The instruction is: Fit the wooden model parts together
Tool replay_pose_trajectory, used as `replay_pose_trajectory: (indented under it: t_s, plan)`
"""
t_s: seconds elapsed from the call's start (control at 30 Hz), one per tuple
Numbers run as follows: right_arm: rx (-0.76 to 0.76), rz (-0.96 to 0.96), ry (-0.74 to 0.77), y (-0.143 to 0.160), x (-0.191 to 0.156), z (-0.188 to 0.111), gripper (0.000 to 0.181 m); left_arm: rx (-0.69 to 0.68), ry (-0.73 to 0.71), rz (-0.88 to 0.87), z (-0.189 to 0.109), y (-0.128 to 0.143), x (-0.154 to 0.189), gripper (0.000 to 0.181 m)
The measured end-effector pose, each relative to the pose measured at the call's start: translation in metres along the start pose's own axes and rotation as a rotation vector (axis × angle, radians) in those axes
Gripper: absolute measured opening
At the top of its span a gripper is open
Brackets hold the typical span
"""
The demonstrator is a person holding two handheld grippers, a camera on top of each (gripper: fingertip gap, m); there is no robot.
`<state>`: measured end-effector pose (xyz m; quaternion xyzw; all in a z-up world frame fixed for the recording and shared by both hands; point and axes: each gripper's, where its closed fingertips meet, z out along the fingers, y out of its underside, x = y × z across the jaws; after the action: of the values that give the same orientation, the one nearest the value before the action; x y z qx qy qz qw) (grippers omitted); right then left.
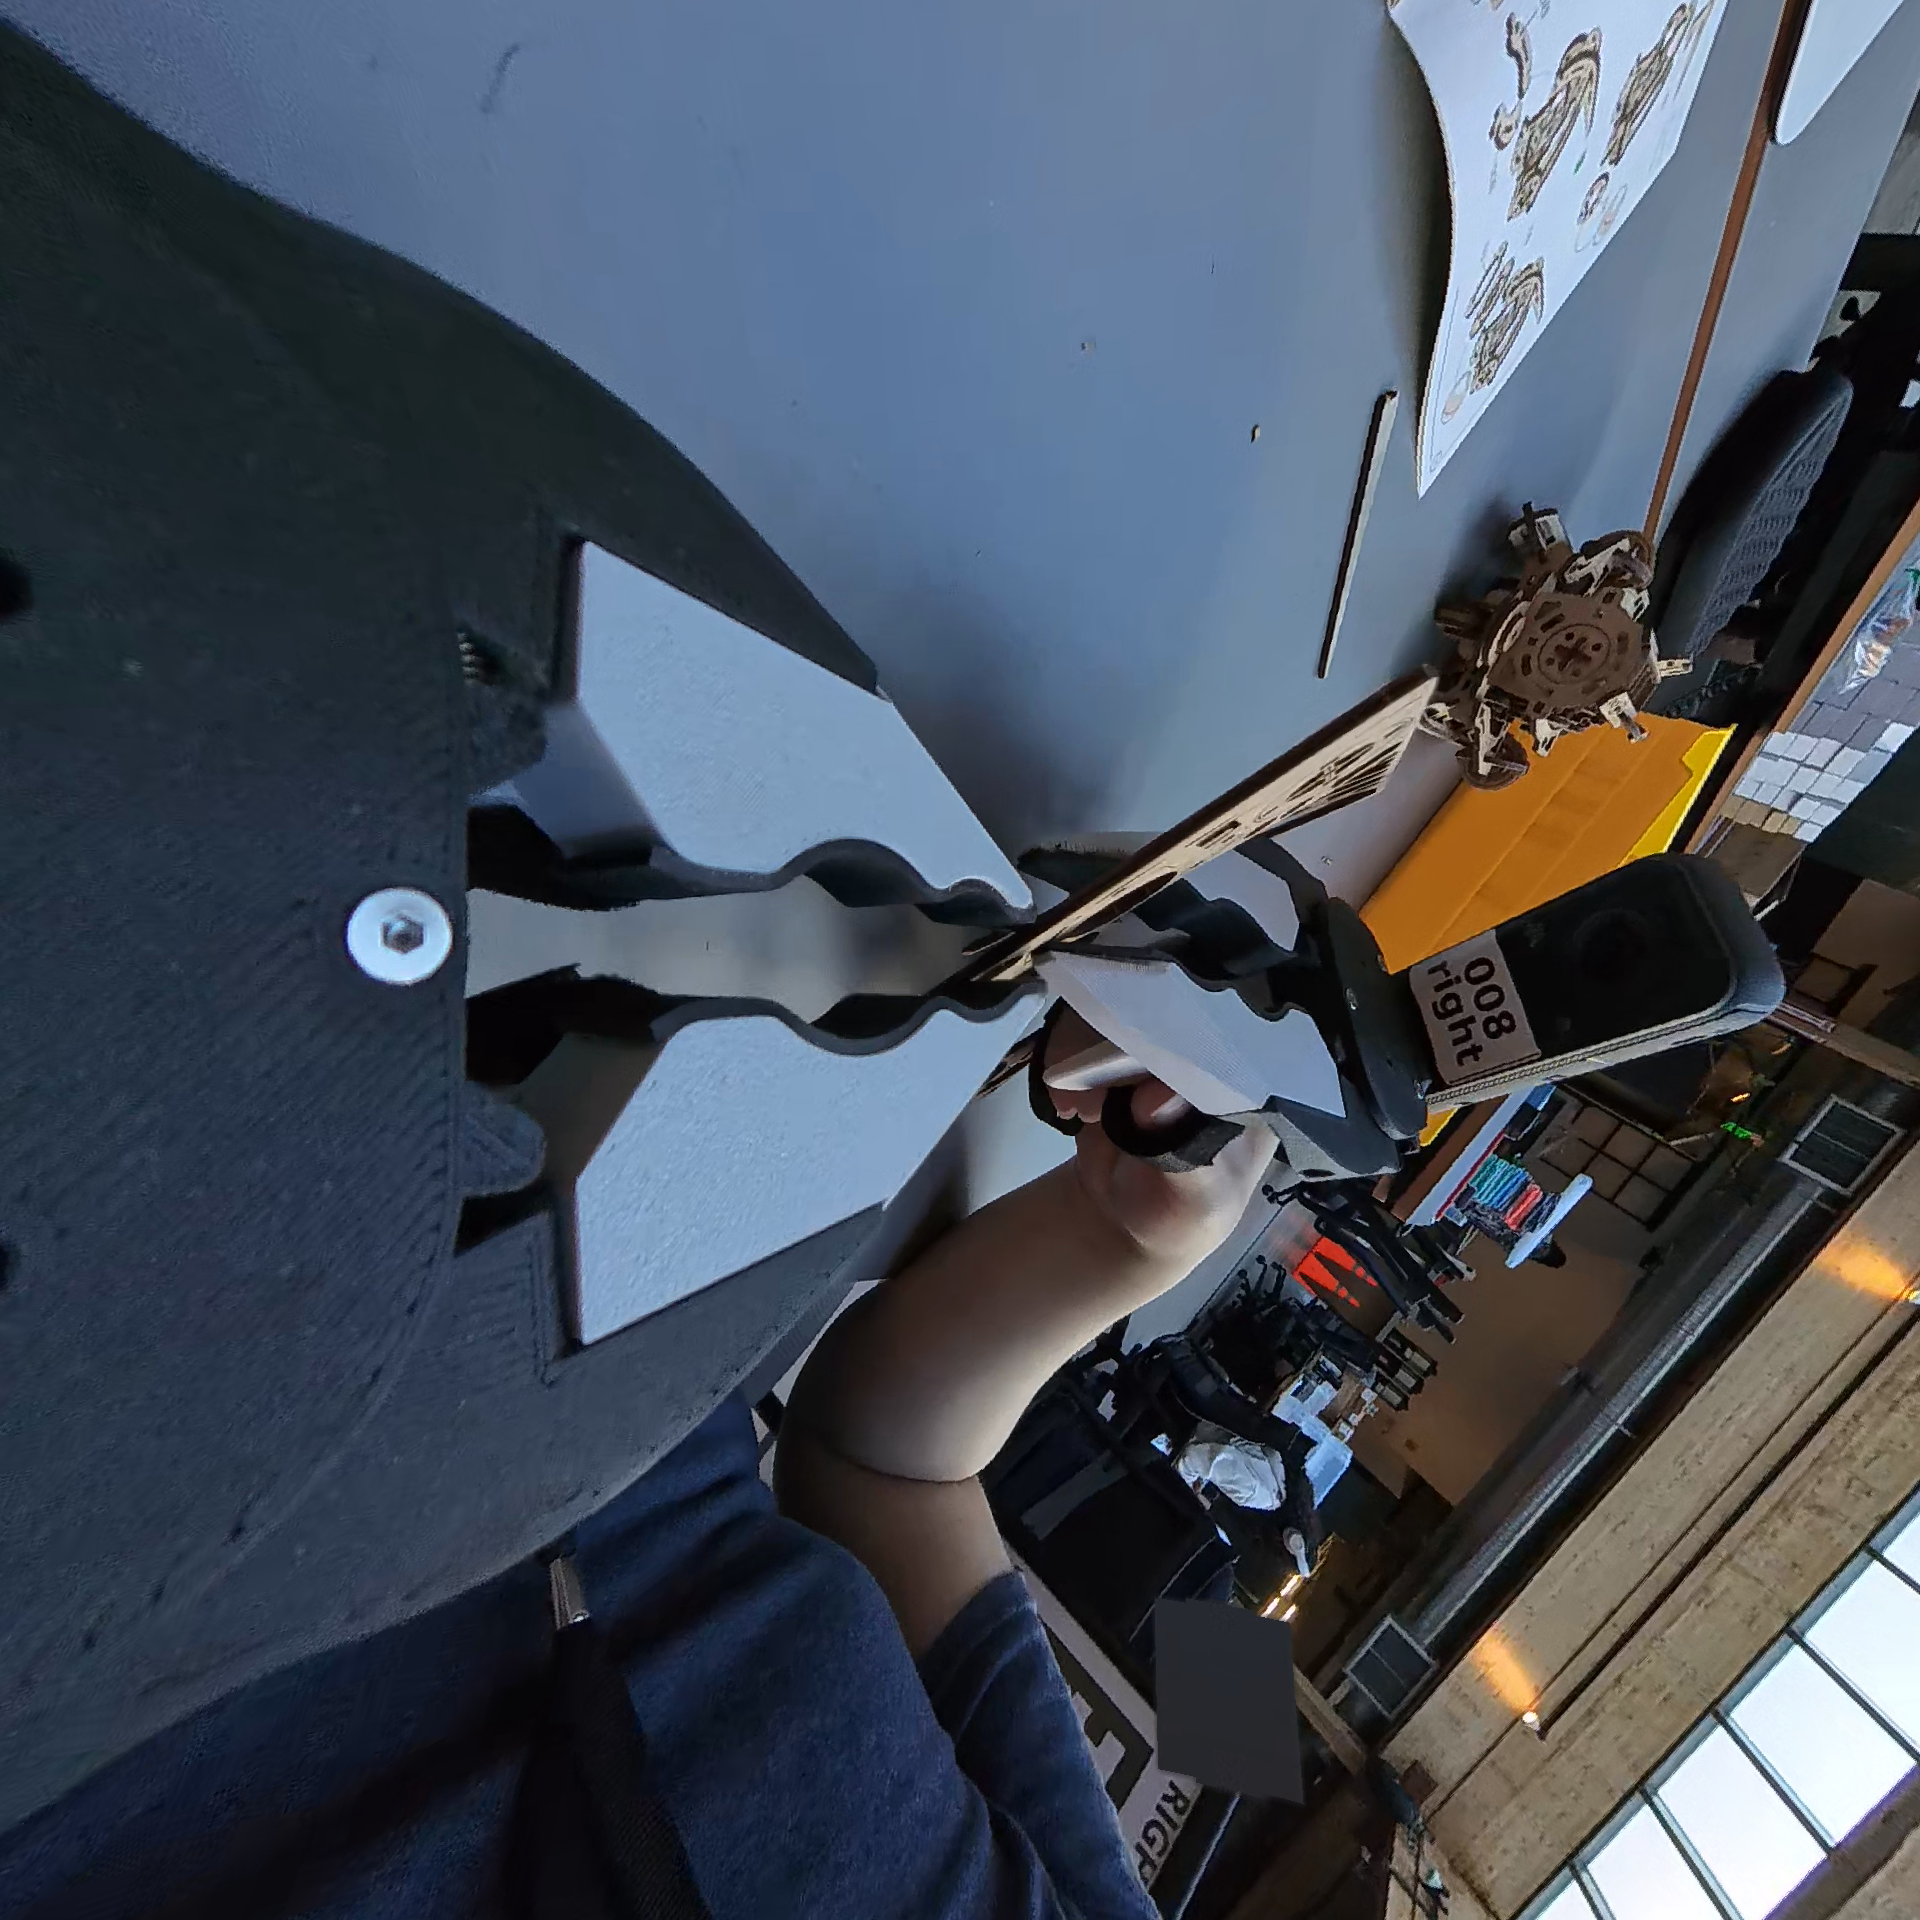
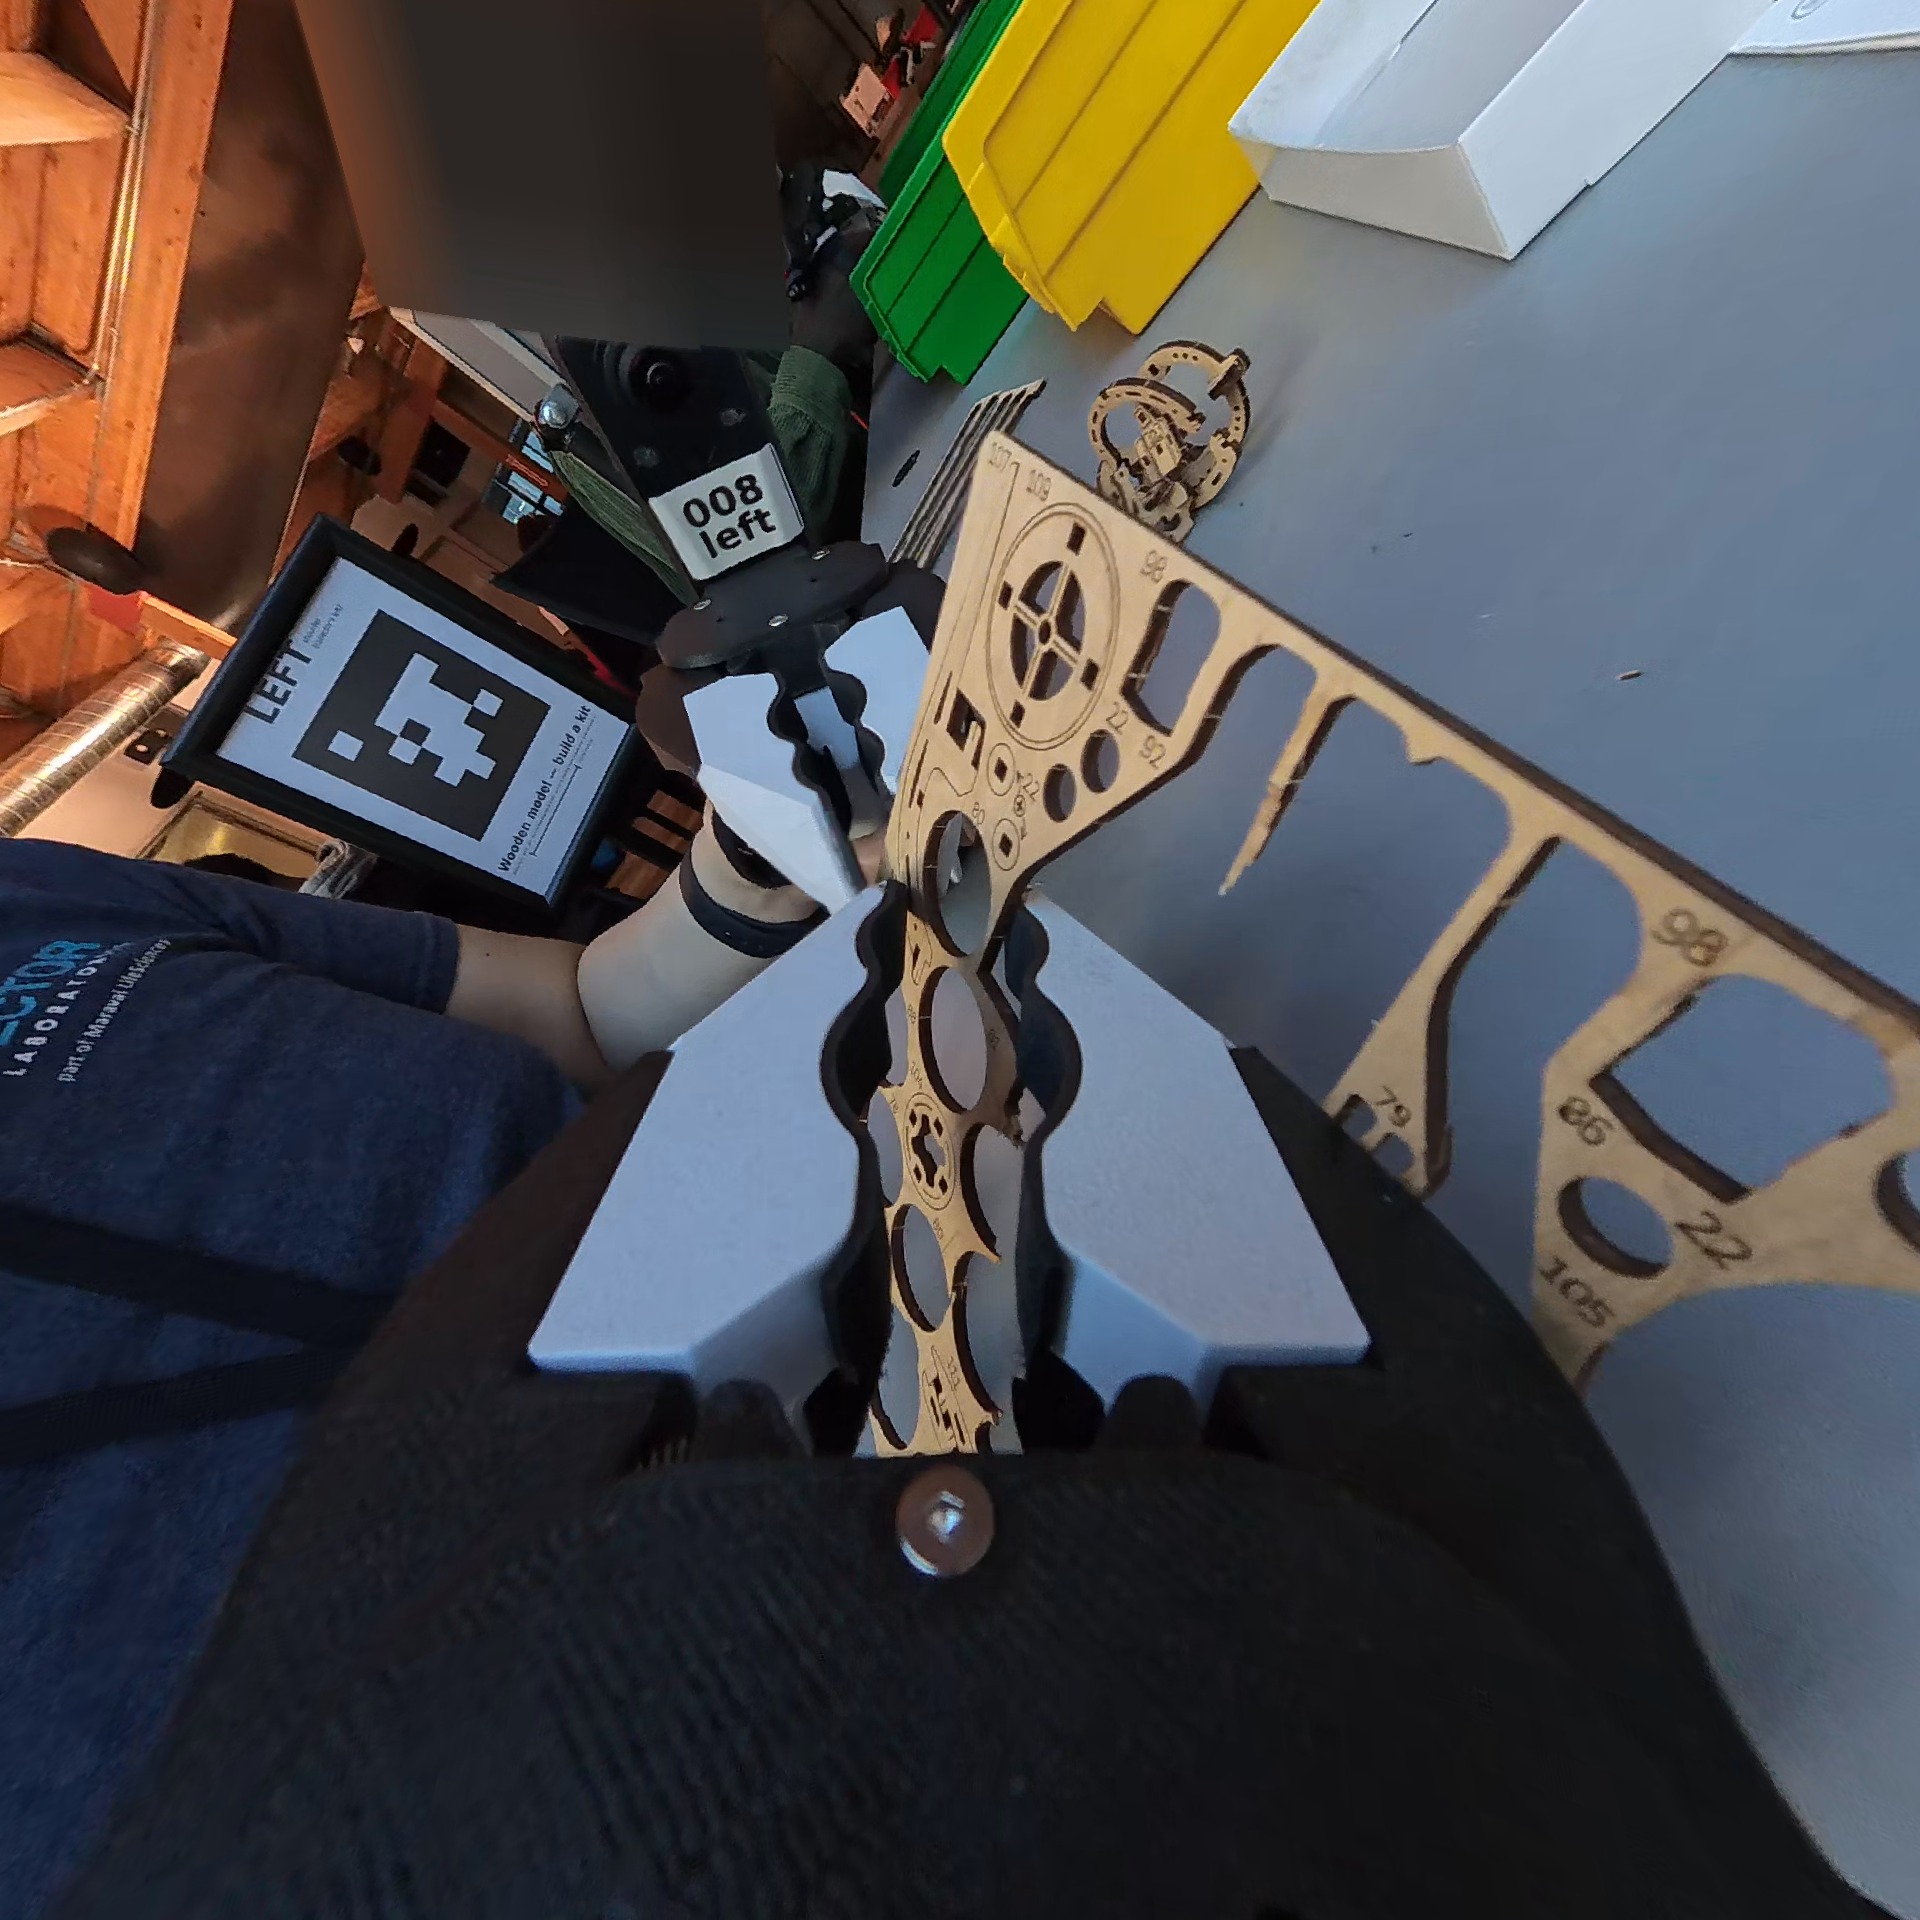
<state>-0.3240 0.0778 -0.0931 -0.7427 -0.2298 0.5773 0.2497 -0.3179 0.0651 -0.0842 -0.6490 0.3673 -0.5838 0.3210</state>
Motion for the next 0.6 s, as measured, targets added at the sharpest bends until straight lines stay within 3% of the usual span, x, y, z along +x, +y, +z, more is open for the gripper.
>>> replay_pose_trajectory:
  t_s: [0.07,0.17,0.6]
  plan:
    - [0.003,0.002,0.008,-0.0003,0.0019,-0.0005,0.017,0.003,0.017,-0.011,0.0006,-0.0003,0.0018,0.015]
    - [0.005,0.010,-0.015,-0.0006,-0.0016,-0.0004,0.019,0.020,0.004,-0.006,-0.0003,-0.0020,0.0012,0.005]
    - [0.015,-0.001,0.022,-0.0024,0.0028,-0.0013,0.019,0.001,-0.039,-0.017,0.0013,0.0004,-0.0051,0.004]
